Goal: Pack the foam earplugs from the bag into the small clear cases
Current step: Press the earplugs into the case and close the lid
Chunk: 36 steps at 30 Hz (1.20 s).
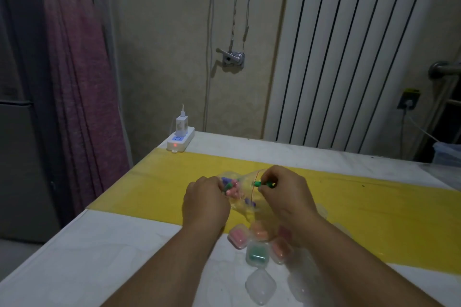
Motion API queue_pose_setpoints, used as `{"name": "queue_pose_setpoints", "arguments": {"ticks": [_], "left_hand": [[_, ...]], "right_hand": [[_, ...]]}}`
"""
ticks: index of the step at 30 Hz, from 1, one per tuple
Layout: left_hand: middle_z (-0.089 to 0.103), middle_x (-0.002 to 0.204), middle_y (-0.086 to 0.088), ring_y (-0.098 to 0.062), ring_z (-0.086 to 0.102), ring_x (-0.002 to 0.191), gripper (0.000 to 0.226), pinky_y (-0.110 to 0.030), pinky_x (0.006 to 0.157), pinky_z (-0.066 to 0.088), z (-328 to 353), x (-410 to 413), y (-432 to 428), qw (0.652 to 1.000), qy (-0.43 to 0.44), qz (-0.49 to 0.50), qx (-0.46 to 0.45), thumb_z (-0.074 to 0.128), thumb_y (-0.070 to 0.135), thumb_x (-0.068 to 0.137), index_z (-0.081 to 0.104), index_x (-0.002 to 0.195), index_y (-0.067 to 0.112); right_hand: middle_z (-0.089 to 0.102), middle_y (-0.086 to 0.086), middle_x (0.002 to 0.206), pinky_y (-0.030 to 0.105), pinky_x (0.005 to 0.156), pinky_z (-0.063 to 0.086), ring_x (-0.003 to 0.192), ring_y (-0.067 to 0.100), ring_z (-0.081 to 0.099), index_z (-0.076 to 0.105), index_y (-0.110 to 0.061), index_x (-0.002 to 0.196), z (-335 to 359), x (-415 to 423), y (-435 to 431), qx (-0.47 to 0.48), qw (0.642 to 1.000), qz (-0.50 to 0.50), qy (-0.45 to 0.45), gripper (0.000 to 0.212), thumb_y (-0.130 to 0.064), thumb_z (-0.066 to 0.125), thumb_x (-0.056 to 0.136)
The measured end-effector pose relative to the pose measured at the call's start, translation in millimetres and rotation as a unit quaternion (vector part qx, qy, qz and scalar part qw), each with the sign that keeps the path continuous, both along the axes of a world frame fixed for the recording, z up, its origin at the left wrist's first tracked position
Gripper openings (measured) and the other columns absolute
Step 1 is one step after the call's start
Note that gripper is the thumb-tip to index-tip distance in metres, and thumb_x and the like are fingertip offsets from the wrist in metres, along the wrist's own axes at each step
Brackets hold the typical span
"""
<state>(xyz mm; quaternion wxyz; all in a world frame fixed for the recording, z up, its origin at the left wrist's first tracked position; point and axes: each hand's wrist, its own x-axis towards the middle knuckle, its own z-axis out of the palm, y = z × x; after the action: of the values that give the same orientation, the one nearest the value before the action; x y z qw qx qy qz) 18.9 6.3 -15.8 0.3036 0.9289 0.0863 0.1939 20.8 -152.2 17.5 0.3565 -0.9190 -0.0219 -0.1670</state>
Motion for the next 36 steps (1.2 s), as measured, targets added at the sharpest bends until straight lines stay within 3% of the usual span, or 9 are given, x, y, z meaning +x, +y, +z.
{"name": "queue_pose_setpoints", "arguments": {"ticks": [3,6,9,14,20,25,29,33,36], "left_hand": [[0.055,0.113,-0.001,-0.024,0.046,0.108,0.029,-0.033,0.084,0.043,3,-3,-3,0.998,-0.005,0.028,0.054,0.053,0.014,0.087,0.068,0.108,0.025],[0.052,0.115,0.000,-0.020,0.045,0.107,0.024,-0.030,0.086,0.042,12,-9,-7,0.994,-0.104,0.023,0.035,0.061,0.017,0.085,0.068,0.106,0.025],[0.061,0.100,0.006,-0.008,0.054,0.090,0.024,-0.021,0.079,0.041,24,-16,-15,0.972,-0.187,-0.126,-0.073,0.062,0.007,0.083,0.071,0.098,0.023],[0.072,0.084,0.009,0.001,0.065,0.078,0.024,-0.013,0.072,0.050,25,-33,-36,0.902,-0.064,-0.325,-0.276,0.071,0.003,0.084,0.075,0.088,0.027],[0.064,0.067,0.008,-0.006,0.057,0.065,0.019,-0.022,0.061,0.048,19,-38,-48,0.887,-0.038,-0.290,-0.357,0.069,-0.002,0.084,0.070,0.080,0.016],[0.063,0.068,-0.002,-0.017,0.057,0.065,0.017,-0.029,0.062,0.049,21,-39,-48,0.870,-0.049,-0.262,-0.415,0.064,-0.008,0.083,0.061,0.082,0.008],[0.057,0.075,-0.006,-0.018,0.052,0.070,0.029,-0.030,0.065,0.044,22,-42,-48,0.859,-0.010,-0.260,-0.441,0.052,-0.008,0.088,0.064,0.092,0.018],[0.068,0.091,-0.006,-0.020,0.057,0.082,0.043,-0.027,0.067,0.048,25,-38,-44,0.866,-0.003,-0.274,-0.418,0.043,-0.007,0.090,0.076,0.086,0.021],[0.068,0.084,0.000,-0.019,0.057,0.074,0.038,-0.027,0.066,0.050,25,-39,-45,0.865,-0.002,-0.279,-0.416,0.046,-0.011,0.088,0.072,0.084,0.017]], "right_hand": [[0.068,-0.006,0.085,0.025,0.063,0.043,0.080,0.013,0.061,0.061,-0.025,0.091,-2,-11,-15,0.091,0.995,-0.024,0.014,0.020,-0.017,0.076,0.081],[0.070,-0.005,0.084,0.032,0.067,0.051,0.077,0.014,0.063,0.060,-0.028,0.087,-2,-24,-25,0.144,0.989,-0.019,0.021,0.022,-0.016,0.077,0.079],[0.071,-0.002,0.083,0.027,0.063,0.047,0.072,0.013,0.062,0.061,-0.027,0.084,2,-41,-30,0.183,0.983,0.016,0.022,0.023,-0.011,0.077,0.079],[0.072,0.004,0.081,0.019,0.058,0.046,0.061,0.010,0.059,0.061,-0.020,0.084,2,-61,-36,0.244,0.968,0.059,0.012,0.022,-0.006,0.078,0.078],[0.075,0.003,0.085,0.027,0.066,0.055,0.073,0.012,0.065,0.061,-0.009,0.086,3,-60,-52,0.324,0.941,0.080,-0.055,0.017,0.007,0.066,0.083],[0.074,0.010,0.081,0.038,0.070,0.059,0.070,0.017,0.068,0.058,-0.014,0.089,-1,-59,-54,0.330,0.941,0.058,-0.052,0.013,-0.004,0.065,0.089],[0.071,0.016,0.082,0.044,0.074,0.061,0.073,0.026,0.072,0.058,-0.010,0.087,-3,-60,-49,0.339,0.939,0.057,-0.033,0.012,-0.003,0.068,0.087],[0.072,-0.004,0.074,0.033,0.068,0.057,0.066,0.012,0.069,0.071,-0.021,0.080,-2,-61,-52,0.280,0.958,0.041,-0.041,0.010,-0.012,0.075,0.082],[0.073,-0.013,0.079,0.024,0.069,0.051,0.072,0.007,0.068,0.072,-0.030,0.082,-2,-59,-54,0.269,0.962,0.038,-0.037,0.019,-0.011,0.073,0.082]]}}
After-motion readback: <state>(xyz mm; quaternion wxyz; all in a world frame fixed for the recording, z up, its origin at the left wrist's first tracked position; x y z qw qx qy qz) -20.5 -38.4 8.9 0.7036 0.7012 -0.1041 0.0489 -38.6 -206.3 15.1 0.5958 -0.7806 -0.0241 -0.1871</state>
